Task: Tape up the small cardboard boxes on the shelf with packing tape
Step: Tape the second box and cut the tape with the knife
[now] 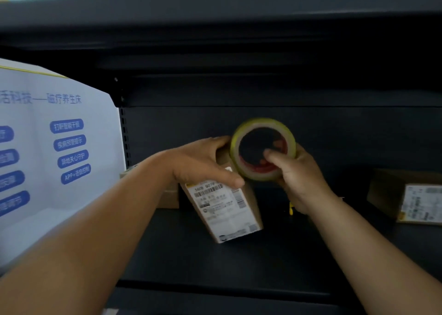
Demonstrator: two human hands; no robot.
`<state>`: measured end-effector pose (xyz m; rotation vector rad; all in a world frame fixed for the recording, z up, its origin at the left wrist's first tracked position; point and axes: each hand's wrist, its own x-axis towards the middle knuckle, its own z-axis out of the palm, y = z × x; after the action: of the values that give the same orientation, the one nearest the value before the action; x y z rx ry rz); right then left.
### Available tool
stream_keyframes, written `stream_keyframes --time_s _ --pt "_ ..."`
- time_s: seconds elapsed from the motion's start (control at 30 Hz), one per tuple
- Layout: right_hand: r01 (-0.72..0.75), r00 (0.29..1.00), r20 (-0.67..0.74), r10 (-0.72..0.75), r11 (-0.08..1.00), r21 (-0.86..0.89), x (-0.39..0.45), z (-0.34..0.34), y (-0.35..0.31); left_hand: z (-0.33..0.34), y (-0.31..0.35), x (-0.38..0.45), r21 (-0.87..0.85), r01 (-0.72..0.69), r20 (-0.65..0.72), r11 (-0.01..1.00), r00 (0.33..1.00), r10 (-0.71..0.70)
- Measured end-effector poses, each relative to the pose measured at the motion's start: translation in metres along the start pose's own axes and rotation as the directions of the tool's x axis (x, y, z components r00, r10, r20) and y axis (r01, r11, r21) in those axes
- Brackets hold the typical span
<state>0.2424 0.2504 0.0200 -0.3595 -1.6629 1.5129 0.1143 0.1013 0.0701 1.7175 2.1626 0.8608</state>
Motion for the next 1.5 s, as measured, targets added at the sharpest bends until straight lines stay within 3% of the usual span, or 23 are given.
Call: stream_keyframes --time_s 0.07,0.23,0.43,0.63,0.97,1.27,1.5 --pt "-0.006 0.997 0.079 -0.002 0.995 0.100 0.002 0.010 -0.006 0.008 -0.012 -0.004 -0.117 -0.034 -0.064 0.993 0.998 0.027" --pt "-0.029 0.984 0.174 0.025 0.999 0.018 0.002 0.043 -0.007 0.022 -0.042 -0.016 -0.429 0.012 -0.067 0.903 0.997 -0.045" --pt "0.076 0.972 0.226 -0.067 0.997 -0.034 0.010 0.054 -0.014 0.020 -0.050 -0.028 -0.421 0.018 -0.076 0.907 0.996 -0.055" --pt "0.057 0.995 0.090 -0.044 0.987 -0.151 0.019 0.005 -0.018 0.028 -0.079 -0.040 -0.488 0.091 -0.109 0.868 0.980 -0.165" --pt "0.084 0.995 0.089 -0.055 0.922 -0.377 0.021 -0.023 -0.029 0.028 -0.079 -0.036 -0.484 0.104 -0.073 0.869 0.985 -0.159" --pt "0.074 0.985 0.169 0.033 0.805 -0.588 0.009 -0.027 -0.015 0.029 -0.096 -0.045 -0.476 0.131 -0.044 0.870 0.984 -0.172" --pt "0.045 0.981 0.176 0.080 0.792 -0.609 0.006 -0.031 -0.005 0.026 -0.094 -0.045 -0.419 0.169 0.007 0.892 0.983 -0.182"
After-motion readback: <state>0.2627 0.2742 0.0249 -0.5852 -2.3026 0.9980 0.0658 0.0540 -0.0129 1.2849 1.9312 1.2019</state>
